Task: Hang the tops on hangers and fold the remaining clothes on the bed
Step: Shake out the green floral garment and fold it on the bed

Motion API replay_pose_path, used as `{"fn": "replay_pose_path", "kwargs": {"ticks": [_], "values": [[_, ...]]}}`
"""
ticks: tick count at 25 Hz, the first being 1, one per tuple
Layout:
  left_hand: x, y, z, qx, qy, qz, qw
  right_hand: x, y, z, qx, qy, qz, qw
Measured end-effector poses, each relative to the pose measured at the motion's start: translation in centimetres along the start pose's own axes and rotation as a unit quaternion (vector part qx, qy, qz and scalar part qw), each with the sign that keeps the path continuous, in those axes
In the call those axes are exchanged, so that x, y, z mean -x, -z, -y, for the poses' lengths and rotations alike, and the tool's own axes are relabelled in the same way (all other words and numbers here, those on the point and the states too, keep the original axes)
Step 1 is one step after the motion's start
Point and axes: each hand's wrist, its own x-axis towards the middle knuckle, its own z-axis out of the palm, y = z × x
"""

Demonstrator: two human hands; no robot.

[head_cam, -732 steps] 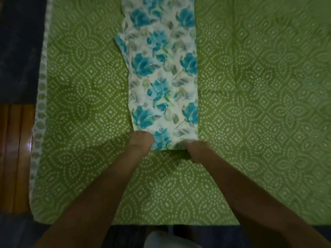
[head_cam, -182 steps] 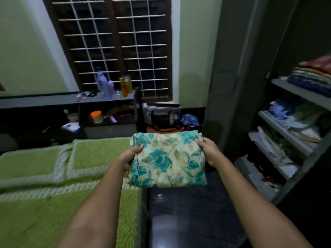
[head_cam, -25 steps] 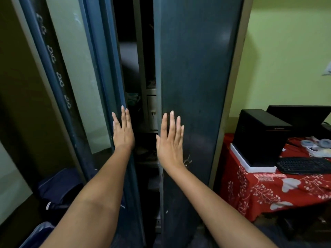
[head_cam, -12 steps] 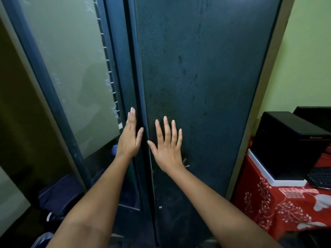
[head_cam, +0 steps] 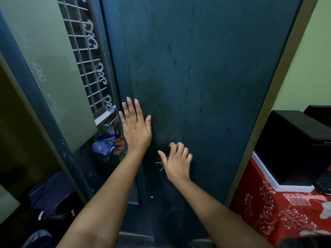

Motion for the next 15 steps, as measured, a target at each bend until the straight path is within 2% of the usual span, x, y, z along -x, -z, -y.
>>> {"fn": "replay_pose_path", "kwargs": {"ticks": [2,4,7,15], "values": [[-0.5,-1.2,-0.7,-0.082,0.008,-0.010,0.997,0.1,-1.2,-0.2,0.006,0.021,0.003,1.000],[-0.8,-2.9,-0.7,-0.129,-0.028,-0.011,0.991,0.2,-2.5,-0.8,0.008,0.031,0.009,0.999],[-1.2,-4.4,-1.1,-0.097,-0.053,-0.008,0.994,0.2,-4.2,-1.2,-0.002,0.039,0.025,0.999],[-2.8,-6.8,-0.7,-0.083,-0.047,0.018,0.995,-1.4,-6.7,-0.7,-0.005,0.056,0.027,0.998]]}}
